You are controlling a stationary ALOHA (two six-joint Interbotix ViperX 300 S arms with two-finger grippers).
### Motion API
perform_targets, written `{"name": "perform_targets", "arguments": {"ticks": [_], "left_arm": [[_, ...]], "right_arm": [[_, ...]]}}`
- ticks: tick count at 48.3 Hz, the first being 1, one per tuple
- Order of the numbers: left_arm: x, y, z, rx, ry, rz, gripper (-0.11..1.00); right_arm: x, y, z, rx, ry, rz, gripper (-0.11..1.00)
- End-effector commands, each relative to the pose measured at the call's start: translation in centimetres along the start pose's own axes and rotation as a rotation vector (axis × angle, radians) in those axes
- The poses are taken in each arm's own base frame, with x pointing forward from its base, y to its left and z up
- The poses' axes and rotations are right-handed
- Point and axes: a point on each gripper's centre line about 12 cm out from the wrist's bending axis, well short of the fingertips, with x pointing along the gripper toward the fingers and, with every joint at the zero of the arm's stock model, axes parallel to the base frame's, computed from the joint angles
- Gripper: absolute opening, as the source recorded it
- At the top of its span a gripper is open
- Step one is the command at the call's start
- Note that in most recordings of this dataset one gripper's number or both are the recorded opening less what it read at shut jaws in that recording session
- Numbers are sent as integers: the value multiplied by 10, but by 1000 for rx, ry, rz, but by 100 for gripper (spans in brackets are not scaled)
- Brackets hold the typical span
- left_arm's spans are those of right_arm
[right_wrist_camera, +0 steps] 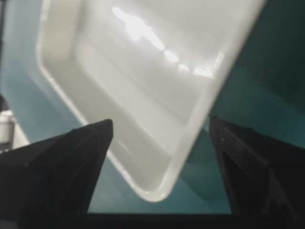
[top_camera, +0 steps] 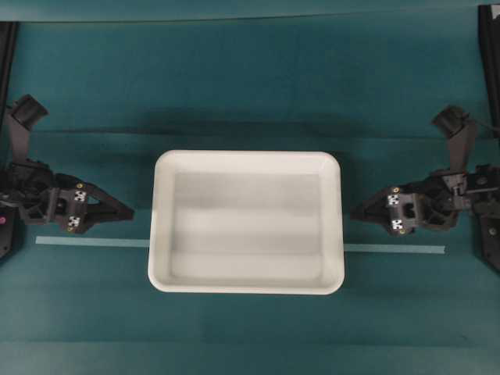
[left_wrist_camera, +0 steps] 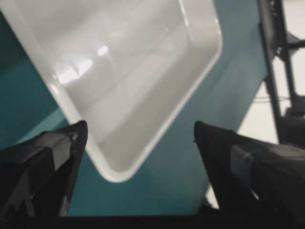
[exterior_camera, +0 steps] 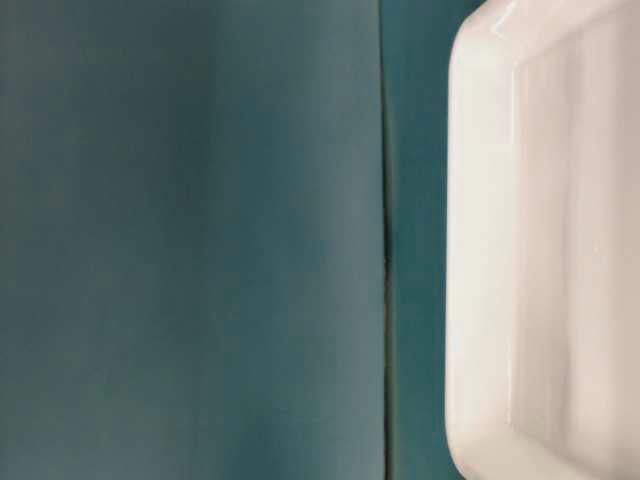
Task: Lift the white case with both hands.
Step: 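Lower both open grippers onto the left and right tray rims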
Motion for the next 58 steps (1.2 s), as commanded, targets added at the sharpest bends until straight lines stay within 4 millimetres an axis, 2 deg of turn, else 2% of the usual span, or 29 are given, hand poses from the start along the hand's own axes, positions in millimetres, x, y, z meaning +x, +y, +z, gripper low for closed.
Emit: {"name": "perform_targets", "arguments": {"ticks": [1, 15, 35, 48, 58], "left_arm": [[11, 7, -2, 4, 3, 14, 96], [33, 40, -9, 6, -8, 35, 96], [59, 52, -10, 2, -20, 31, 96], [64, 61, -13, 0, -5, 72, 96], [70, 61, -9, -8, -15, 79, 96]], "right_arm": [[8, -5, -3, 16, -9, -11, 87], [12, -27, -9, 123, -65, 19, 87], [35, -34, -9, 124, -100, -7, 87], [46, -39, -10, 164, -109, -31, 86], [59, -33, -10, 167, -110, -31, 86]]}}
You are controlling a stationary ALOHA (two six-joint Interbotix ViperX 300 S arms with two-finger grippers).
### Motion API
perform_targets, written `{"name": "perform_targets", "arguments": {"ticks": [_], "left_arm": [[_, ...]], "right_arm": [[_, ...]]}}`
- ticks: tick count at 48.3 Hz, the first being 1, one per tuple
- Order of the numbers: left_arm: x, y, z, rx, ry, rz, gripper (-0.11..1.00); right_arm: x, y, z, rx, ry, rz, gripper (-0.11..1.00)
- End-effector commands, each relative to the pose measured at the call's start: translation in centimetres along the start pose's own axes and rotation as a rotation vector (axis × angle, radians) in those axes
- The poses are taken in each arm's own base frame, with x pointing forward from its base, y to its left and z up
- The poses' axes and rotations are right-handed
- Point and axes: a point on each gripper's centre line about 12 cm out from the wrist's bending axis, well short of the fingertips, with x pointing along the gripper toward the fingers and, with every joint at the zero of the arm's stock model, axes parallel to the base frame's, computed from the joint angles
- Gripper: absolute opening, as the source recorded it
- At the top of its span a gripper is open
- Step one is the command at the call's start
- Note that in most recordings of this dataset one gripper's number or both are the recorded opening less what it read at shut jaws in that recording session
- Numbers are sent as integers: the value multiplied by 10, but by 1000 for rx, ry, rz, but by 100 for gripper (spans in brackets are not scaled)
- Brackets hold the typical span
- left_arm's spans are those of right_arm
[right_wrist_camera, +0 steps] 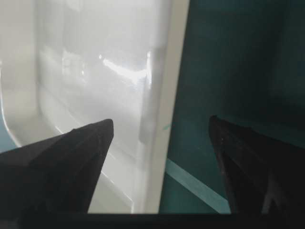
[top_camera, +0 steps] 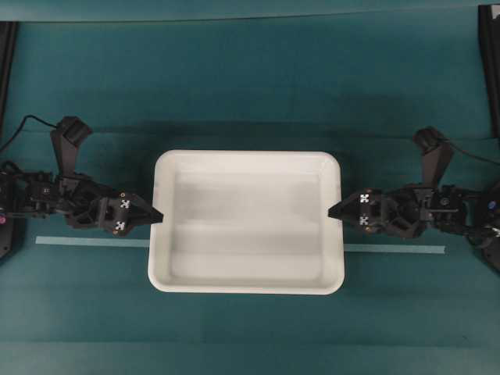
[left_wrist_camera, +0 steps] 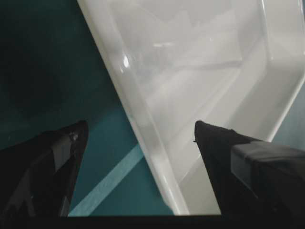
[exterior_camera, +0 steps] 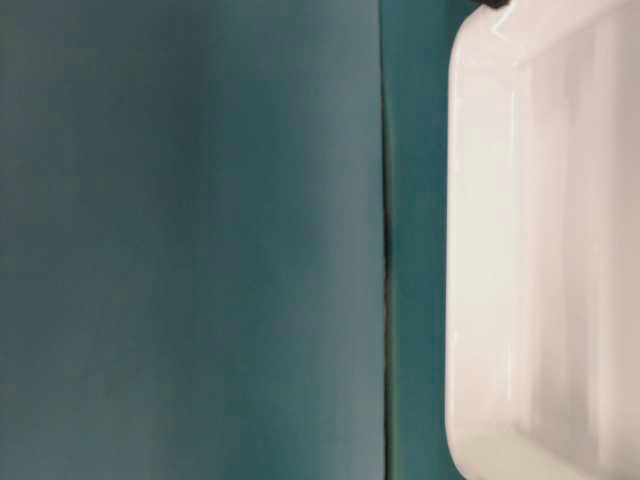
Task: Lift the white case with both hands.
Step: 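Lower both open grippers onto the left and right tray rims, then close both grippers on the tray rims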
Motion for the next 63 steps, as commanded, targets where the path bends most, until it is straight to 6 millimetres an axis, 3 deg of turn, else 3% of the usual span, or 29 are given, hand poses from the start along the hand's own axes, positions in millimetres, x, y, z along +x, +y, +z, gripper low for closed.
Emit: {"name": "perform_targets", "arguments": {"ticks": [1, 25, 32, 42, 45, 63], "left_arm": [[6, 0, 2, 1, -3, 3, 96], [7, 1, 1, 1, -2, 7, 88], [7, -1, 1, 3, 0, 3, 71], [8, -1, 1, -4, 6, 17, 18], [8, 0, 1, -5, 9, 28, 10], [7, -4, 3, -32, 29, 79, 10]], "right_arm": [[7, 2, -2, -5, -1, -1, 86], [6, 10, -3, 41, 9, 28, 81], [5, 12, -2, 98, 10, 31, 59], [6, 9, -5, 144, 33, -16, 12], [7, 9, -6, 145, 42, -36, 11], [8, 11, -8, 153, 64, -76, 11]]}}
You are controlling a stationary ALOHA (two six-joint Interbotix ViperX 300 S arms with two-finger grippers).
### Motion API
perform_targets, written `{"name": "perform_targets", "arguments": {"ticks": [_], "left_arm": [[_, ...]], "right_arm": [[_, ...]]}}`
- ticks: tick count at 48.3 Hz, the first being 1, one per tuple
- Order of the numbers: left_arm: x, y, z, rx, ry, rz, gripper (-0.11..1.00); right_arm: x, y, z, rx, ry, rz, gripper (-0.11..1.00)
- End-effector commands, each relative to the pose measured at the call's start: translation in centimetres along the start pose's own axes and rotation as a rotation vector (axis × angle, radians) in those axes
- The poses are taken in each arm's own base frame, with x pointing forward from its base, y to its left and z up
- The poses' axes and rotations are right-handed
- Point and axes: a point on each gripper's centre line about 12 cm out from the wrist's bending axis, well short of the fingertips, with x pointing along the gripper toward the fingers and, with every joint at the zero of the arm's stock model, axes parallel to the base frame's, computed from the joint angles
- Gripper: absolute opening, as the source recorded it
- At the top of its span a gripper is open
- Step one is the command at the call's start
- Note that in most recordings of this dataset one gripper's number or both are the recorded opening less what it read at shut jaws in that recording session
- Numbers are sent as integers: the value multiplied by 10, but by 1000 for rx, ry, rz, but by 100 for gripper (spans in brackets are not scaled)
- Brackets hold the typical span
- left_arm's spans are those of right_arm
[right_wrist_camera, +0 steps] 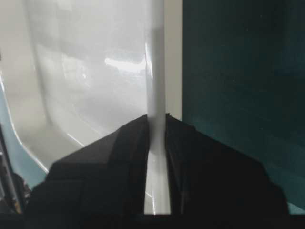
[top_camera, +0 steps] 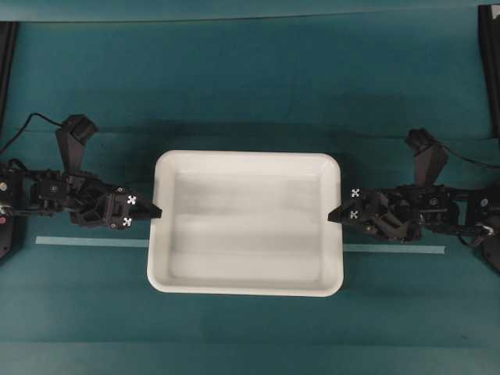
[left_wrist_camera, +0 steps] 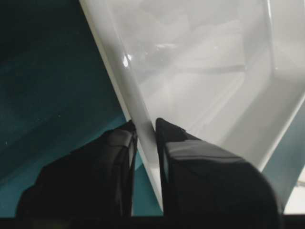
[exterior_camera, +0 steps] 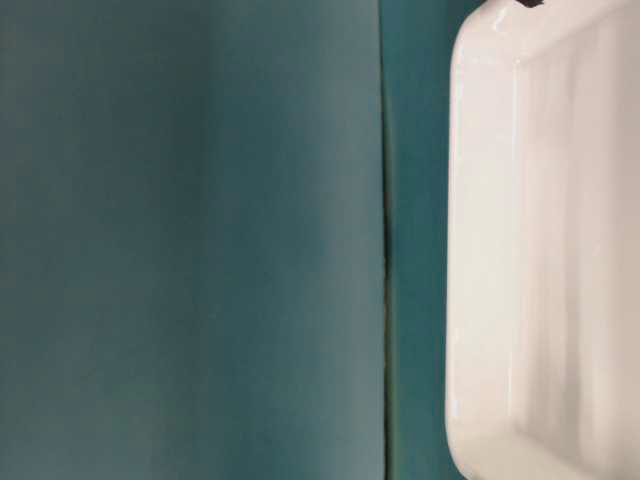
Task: Lift the white case with both hands.
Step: 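Close both grippers on the tray rims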
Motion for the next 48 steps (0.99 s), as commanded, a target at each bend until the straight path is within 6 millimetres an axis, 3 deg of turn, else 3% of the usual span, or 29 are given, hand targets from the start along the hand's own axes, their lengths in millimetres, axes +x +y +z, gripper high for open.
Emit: {"name": "perform_targets", "arguments": {"ticks": [1, 17, 36, 48], "left_arm": [[1, -6, 1, -2, 8, 5, 10], [-20, -43, 15, -21, -19, -65, 10], [-60, -84, 30, -21, -38, -107, 10], [-79, -97, 35, -76, -50, -151, 10]], "right_arm": [[3, 3, -3, -2, 10, -8, 11], [-11, 33, 3, 29, 31, 26, 11], [-51, 83, 19, -7, 60, 85, 11], [-76, 106, 22, -6, 87, 118, 11]]}}
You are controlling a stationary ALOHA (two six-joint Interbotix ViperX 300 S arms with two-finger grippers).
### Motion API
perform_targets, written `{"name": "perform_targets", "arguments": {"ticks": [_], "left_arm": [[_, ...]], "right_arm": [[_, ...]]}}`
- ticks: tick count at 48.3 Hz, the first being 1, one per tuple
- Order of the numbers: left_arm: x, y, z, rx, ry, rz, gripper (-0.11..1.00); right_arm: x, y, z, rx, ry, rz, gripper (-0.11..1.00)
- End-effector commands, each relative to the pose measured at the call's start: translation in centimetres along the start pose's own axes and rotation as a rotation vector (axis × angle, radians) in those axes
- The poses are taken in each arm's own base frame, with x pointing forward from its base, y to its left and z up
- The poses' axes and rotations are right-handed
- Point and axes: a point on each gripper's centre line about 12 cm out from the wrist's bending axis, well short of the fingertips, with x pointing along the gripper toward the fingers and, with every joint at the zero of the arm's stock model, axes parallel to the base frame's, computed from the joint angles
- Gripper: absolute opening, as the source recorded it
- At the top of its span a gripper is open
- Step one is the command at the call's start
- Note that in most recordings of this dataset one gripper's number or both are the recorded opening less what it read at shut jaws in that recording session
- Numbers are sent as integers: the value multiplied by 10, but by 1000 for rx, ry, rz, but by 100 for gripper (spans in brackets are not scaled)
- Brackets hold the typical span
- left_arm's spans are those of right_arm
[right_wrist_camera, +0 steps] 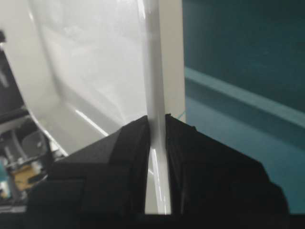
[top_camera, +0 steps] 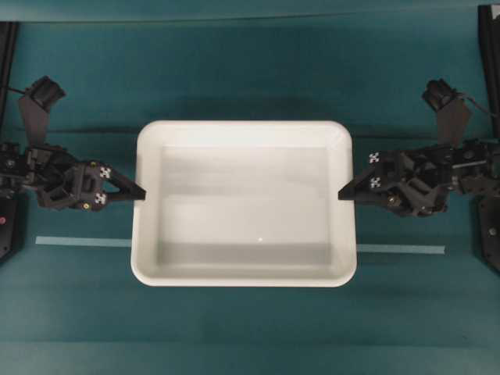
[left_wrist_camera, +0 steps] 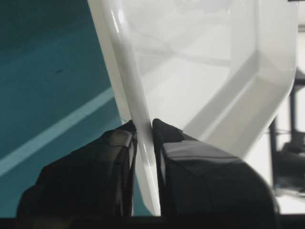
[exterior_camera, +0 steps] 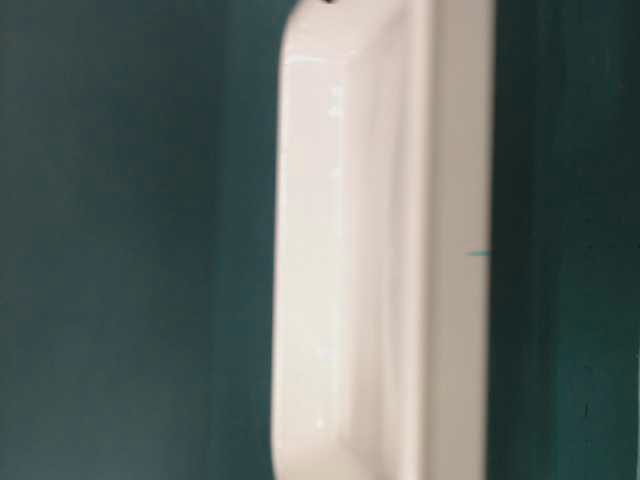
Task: Lift the white case with both hands.
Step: 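Close both grippers on the tray rims, then lift the tray upward with both grippers holding the rims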
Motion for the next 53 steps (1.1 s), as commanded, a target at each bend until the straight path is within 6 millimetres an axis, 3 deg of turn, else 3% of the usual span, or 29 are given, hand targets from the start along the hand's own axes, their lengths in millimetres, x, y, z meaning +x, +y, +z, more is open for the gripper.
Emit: {"name": "perform_targets", "arguments": {"ticks": [1, 19, 53], "left_arm": [[-4, -18, 4, -20, -11, -54, 10], [-31, -60, 17, -57, -51, -204, 9], [-51, -120, 29, -53, -41, -243, 7]], "right_arm": [[-6, 18, 0, -1, 4, 40, 11], [-37, 53, -5, 9, 37, 136, 11], [-87, 115, -6, 64, 48, 361, 11]]}}
